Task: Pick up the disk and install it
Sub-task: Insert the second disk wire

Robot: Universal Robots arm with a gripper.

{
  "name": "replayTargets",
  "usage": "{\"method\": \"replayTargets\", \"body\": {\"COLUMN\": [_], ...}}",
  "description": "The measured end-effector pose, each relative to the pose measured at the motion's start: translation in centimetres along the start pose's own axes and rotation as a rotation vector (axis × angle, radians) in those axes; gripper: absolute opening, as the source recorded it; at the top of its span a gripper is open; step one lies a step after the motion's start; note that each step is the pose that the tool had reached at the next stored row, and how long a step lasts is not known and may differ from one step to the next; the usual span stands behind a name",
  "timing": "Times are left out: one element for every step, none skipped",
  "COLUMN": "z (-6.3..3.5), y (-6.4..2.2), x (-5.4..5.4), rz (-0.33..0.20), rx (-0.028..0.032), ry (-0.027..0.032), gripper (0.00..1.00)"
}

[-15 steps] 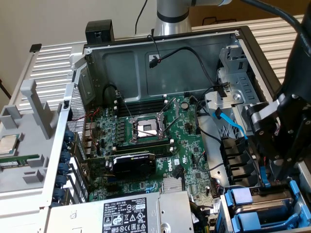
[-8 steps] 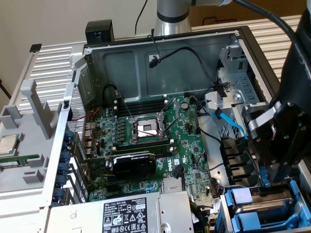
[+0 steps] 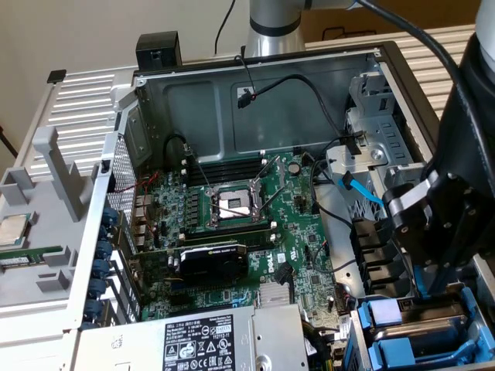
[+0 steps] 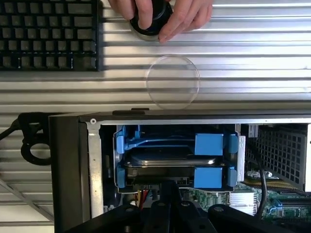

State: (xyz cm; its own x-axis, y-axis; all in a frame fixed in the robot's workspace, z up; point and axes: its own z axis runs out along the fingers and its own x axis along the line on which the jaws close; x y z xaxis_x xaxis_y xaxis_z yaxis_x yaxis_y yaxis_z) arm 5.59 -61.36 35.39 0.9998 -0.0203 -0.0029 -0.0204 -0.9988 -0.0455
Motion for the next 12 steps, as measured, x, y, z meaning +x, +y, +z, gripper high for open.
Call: {"method": "replayTargets", "body": {"z": [0.15,0.28,0.35,0.39,0.41,0.44,0.49,0.57,0.62,0.64,0.66,0.69], "y": [0.01,0.01,0.01,0.01,0.01,0.02,0.02,0.02,0.02,0.02,0.03,0.03], "x": [-0.01,-0.01,-0.01,-0.01,-0.01,-0.01,-0.01,-0.01,-0.01,-0.01,-0.01,-0.01], "rz": [0.000,-0.001,-0.001,-0.001,-0.002,-0.002,-0.002,-0.002,-0.003,-0.003,-0.003,-0.003], "rx": [-0.0001,0.0000,-0.0002,-0.0004,-0.0004,-0.0003,0.0001,0.0001,0.0000,-0.0003,-0.0004,-0.0003], "ry": [0.0000,0.0000,-0.0001,-0.0001,-0.0001,-0.0001,-0.0001,-0.0001,-0.0001,-0.0001,-0.0002,-0.0002], "gripper": [0.11,0.11,0.11,0.11,0.11,0.11,0.11,0.11,0.11,0.11,0.11,0.11]}}
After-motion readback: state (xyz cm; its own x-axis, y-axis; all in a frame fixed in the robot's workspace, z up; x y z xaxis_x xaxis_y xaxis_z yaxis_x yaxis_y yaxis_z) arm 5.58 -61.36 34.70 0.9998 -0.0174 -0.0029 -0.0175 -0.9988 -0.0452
